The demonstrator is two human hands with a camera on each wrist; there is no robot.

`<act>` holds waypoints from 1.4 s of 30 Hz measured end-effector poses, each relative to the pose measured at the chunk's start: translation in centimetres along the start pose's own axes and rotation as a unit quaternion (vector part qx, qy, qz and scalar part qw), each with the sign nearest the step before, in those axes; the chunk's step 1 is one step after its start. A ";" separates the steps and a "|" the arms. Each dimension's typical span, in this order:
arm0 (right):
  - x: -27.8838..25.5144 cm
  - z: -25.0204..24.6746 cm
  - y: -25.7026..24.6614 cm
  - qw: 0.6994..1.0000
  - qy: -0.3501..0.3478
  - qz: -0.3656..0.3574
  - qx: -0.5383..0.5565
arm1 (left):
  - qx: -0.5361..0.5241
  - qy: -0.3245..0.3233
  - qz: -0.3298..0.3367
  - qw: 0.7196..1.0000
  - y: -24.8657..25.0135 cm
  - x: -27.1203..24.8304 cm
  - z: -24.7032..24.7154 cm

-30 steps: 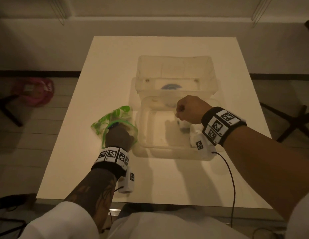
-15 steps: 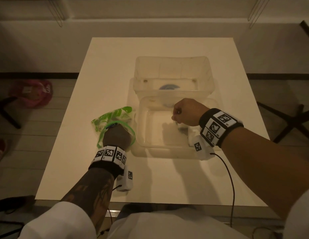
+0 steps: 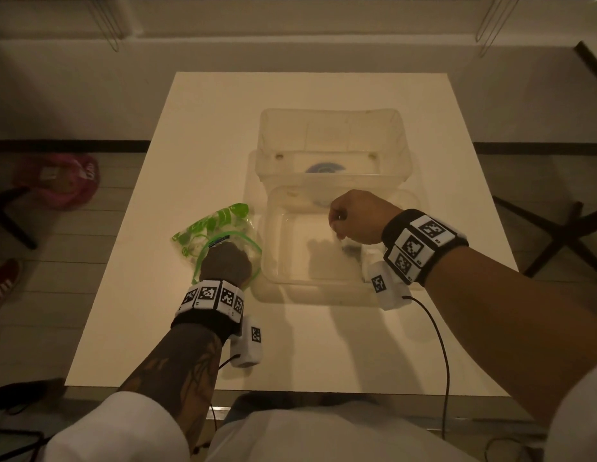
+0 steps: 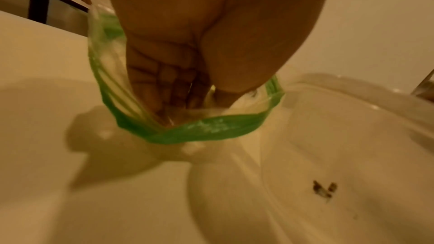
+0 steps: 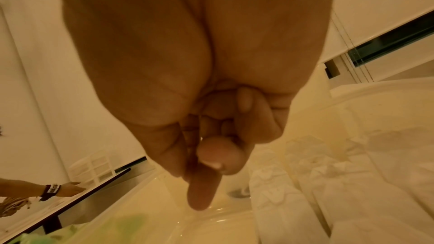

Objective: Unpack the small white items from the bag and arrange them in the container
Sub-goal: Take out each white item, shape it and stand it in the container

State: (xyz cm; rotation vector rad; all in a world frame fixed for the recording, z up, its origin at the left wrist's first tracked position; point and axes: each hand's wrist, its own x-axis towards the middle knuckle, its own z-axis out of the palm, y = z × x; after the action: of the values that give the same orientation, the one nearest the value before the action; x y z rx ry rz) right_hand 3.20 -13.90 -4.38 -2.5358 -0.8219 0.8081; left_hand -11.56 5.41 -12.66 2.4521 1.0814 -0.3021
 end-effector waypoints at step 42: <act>-4.0 -3.5 0.1 0.964 0.099 -0.108 0.223 | -0.365 -0.096 0.251 0.891 10.4 -6.1 -5.2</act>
State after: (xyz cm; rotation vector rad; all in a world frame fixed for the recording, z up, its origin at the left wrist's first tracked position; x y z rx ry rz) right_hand 2.71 -16.98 -0.06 -2.0484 -0.7373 0.5803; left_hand -7.85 -2.30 -2.71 1.8607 0.3368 0.0368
